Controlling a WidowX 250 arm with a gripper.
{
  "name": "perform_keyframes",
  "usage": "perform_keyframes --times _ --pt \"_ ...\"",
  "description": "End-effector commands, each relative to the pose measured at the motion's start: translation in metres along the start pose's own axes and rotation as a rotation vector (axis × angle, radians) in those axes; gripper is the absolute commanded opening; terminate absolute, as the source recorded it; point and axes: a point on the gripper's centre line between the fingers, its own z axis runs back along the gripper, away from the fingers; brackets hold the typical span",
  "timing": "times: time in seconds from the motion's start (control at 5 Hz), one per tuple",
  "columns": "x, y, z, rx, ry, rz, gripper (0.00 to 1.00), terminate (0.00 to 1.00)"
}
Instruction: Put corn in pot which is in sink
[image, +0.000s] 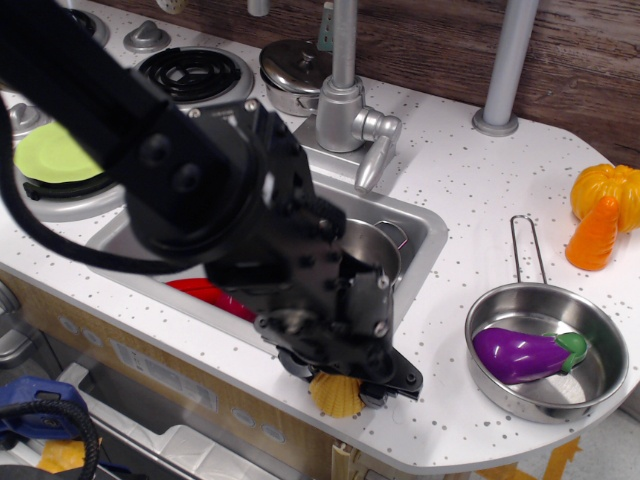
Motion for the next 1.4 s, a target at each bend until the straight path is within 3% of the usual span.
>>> perform_keyframes --times 0.0,0.2,0.6,0.8,1.0,1.2 --pt "0.034 0.013 0.017 0.007 -0.006 -0.090 0.00 0.00" --pt "0.048 0.019 0.023 -0.001 0.016 -0.122 0.00 0.00" --pt "0.083 0.043 0.015 -0.063 -0.050 -0.287 0.00 0.00" --pt "0.097 0.049 0.005 -0.093 -0.085 -0.333 1.00 0.00" --pt "0.105 0.055 -0.006 -0.129 -0.109 -0.367 1.00 0.00" --pt "0.105 0.055 -0.006 -0.129 -0.109 -0.367 1.00 0.00"
